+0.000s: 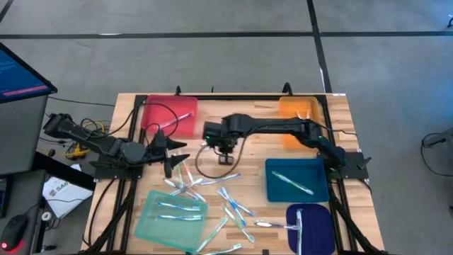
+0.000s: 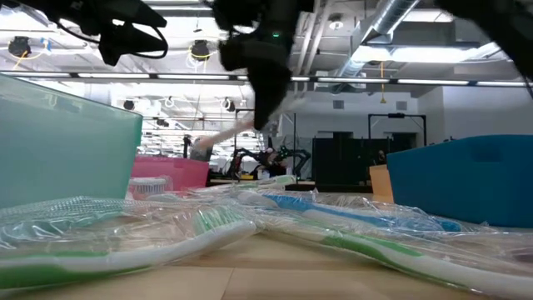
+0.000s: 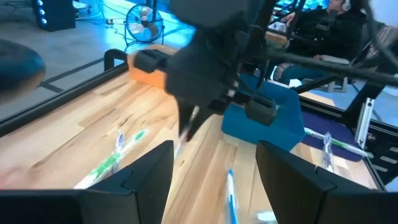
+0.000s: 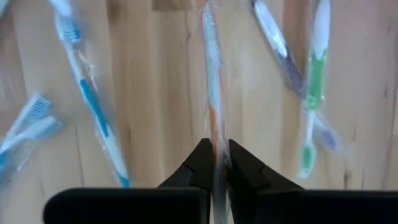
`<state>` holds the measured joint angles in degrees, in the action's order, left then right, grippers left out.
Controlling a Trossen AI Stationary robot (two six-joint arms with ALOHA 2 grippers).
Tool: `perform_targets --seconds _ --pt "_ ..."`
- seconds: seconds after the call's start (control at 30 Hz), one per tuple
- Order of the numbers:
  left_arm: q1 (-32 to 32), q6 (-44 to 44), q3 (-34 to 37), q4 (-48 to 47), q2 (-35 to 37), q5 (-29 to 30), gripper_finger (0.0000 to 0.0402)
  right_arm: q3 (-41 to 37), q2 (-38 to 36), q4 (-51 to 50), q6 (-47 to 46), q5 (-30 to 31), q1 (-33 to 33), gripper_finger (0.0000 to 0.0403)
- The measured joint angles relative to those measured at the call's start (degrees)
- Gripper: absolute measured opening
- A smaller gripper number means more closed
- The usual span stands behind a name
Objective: Pick & Place Toothbrushes
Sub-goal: Put the orange toothbrush into the orange bin
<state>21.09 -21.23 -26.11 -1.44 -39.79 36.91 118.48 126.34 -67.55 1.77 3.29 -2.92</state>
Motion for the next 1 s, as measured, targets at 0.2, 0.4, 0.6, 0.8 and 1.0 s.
perform_targets --seconds 0.2,0.4,0.6,0.8,1.0 --pt "0.38 2.15 0.0 1.4 0.0 -0.02 0.0222 -36.23 -23.71 22.1 -5.42 -0.62 -0.15 0.0017" --pt "-0.01 9.21 0.0 12.28 0.0 0.75 0.0222 -56.11 -50.06 28.2 -19.41 11.41 -4.86 0.0017" --pt "-0.84 15.39 0.0 24.34 -0.04 1.2 0.0222 -62.93 -68.14 21.0 -35.71 25.0 -9.25 0.0017" --pt "-3.84 20.34 0.0 34.49 0.0 1.29 0.0222 -70.29 -75.86 20.0 -47.74 31.73 -13.92 0.0017" --pt "-4.03 21.02 0.0 35.09 -0.43 1.14 0.0222 -79.39 -74.06 27.08 -56.04 31.04 -17.1 0.0017"
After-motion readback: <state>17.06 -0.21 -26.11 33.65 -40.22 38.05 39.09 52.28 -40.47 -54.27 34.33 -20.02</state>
